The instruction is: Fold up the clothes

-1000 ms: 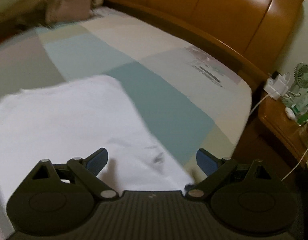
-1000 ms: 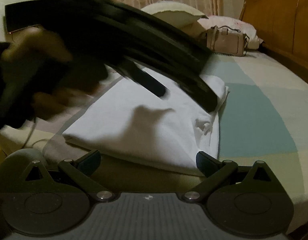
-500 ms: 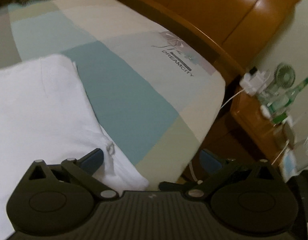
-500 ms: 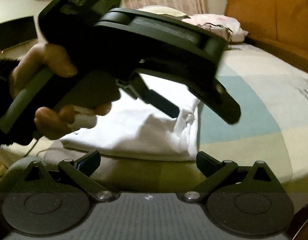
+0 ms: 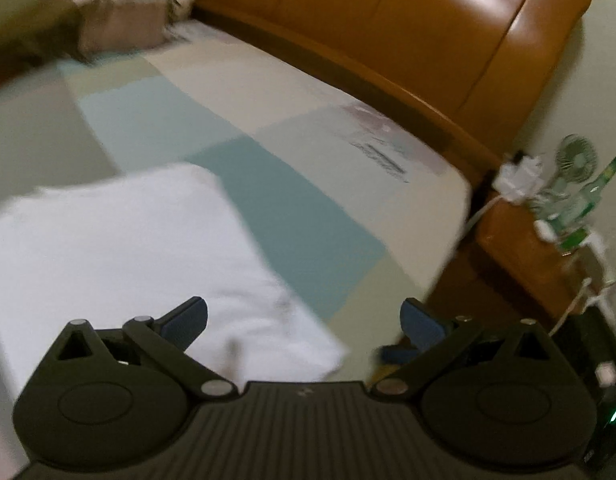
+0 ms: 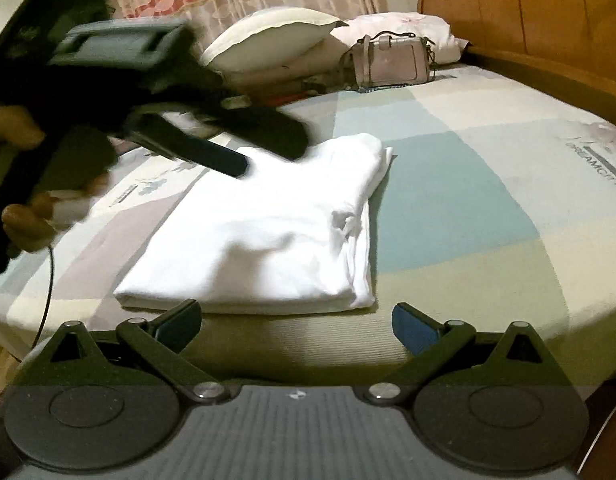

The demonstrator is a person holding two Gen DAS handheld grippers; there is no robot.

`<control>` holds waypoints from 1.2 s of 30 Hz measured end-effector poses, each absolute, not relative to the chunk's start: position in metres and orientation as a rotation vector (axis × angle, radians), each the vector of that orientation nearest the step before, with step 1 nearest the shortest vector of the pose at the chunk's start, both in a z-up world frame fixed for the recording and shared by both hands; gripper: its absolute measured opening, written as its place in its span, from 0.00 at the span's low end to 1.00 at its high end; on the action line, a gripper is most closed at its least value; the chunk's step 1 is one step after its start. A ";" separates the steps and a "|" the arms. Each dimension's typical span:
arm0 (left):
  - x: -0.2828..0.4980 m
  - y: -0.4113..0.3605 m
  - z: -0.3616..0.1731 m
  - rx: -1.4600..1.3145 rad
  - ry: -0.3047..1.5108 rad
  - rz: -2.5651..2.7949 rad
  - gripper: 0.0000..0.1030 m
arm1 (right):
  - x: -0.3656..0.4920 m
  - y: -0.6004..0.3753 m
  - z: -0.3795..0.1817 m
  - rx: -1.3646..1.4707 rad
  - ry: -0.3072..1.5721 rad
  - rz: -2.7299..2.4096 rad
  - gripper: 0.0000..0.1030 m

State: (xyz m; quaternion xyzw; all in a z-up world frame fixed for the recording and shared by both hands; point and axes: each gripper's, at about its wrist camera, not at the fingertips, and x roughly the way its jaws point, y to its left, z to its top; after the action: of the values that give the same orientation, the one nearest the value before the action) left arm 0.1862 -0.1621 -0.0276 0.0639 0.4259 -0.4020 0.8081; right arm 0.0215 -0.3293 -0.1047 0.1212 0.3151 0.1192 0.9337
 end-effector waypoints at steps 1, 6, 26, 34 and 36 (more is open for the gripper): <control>0.188 -0.153 -0.026 0.146 0.904 -0.823 0.99 | 0.021 -0.329 -0.104 0.248 0.649 0.248 1.00; 0.204 -0.104 -0.027 0.093 0.896 -0.678 0.99 | 0.020 -0.328 -0.096 0.244 0.675 0.230 1.00; 0.274 -0.016 -0.120 -0.485 1.046 -0.632 0.99 | 0.021 -0.355 -0.095 0.284 0.782 0.101 1.00; 0.302 -0.022 -0.126 -0.495 1.049 -0.702 0.99 | 0.032 -0.345 -0.098 0.302 0.798 0.060 1.00; 0.294 -0.015 -0.127 -0.515 1.047 -0.715 0.99 | 0.031 -0.342 -0.096 0.293 0.799 0.062 1.00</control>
State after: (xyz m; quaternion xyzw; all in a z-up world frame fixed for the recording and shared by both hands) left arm 0.2942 -0.0149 -0.1267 -0.2380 0.4835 -0.3302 0.7750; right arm 0.0311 -0.3421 -0.0960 0.1419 0.3875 0.0298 0.9104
